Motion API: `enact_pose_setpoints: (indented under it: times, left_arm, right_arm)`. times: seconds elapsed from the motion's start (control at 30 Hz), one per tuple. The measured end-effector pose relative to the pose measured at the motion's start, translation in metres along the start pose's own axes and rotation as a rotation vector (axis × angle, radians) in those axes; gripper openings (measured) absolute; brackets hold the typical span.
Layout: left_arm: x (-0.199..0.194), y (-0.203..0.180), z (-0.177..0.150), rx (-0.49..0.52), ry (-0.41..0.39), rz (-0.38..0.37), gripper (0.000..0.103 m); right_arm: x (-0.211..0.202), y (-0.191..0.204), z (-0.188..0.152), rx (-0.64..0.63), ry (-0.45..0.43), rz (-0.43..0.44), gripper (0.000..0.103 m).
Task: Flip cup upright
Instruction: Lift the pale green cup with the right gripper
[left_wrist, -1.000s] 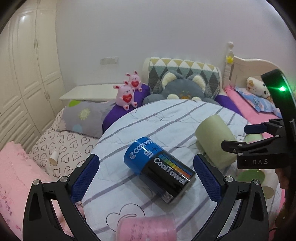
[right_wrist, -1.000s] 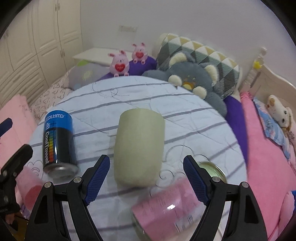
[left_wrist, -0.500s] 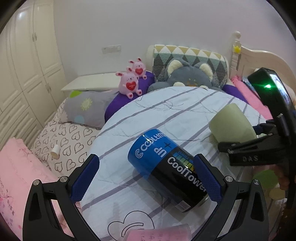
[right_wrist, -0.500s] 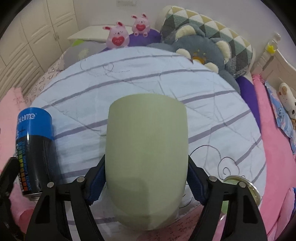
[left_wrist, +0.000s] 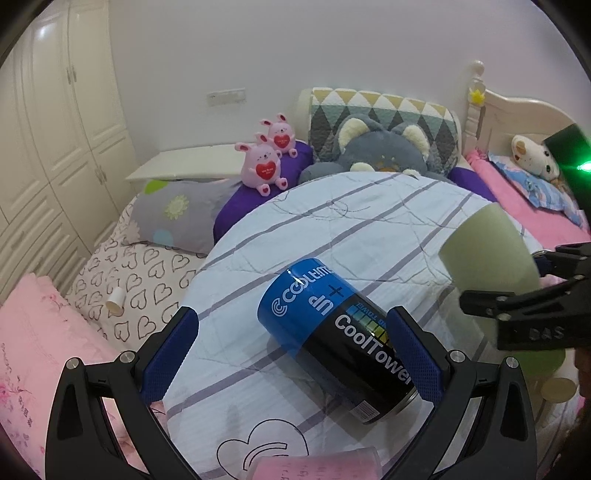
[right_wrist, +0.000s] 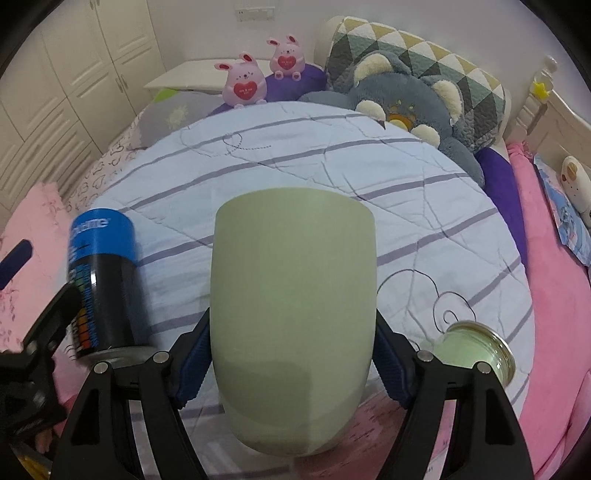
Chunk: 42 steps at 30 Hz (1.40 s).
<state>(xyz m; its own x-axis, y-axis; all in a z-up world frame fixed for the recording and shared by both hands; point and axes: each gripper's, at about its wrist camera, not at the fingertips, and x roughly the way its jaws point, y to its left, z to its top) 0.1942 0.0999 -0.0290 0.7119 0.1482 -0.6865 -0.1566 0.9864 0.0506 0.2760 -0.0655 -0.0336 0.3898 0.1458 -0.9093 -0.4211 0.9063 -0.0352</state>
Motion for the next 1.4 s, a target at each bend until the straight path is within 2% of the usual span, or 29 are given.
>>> enact_pose_setpoints:
  times: [0.2,0.5,0.7,0.83,1.07,1.4]
  left_arm:
    - [-0.011,-0.001,0.002,0.0,-0.018,0.003,0.102]
    - [-0.049,-0.006,0.002,0.013,-0.07,-0.003,0.102]
    - [-0.078,-0.019,-0.009,0.057,-0.1,-0.025,0.102]
    - [-0.088,-0.027,-0.022,0.097,-0.088,-0.056,0.102]
    - [-0.096,-0.04,-0.049,0.171,-0.055,-0.133,0.102]
    - [-0.089,-0.049,-0.079,0.23,0.002,-0.199,0.102]
  right_arm:
    - [-0.024,0.004,-0.007,-0.008,-0.049,0.007,0.078]
    - [-0.063,0.008,-0.027,-0.004,-0.117,-0.006,0.078]
    - [-0.088,0.01,-0.052,0.017,-0.145,-0.012,0.078]
    - [-0.1,0.009,-0.076,0.067,-0.158,-0.004,0.078]
    - [-0.096,0.01,-0.118,0.173,-0.128,-0.018,0.078]
    - [-0.06,0.006,-0.164,0.304,-0.025,-0.027,0.078]
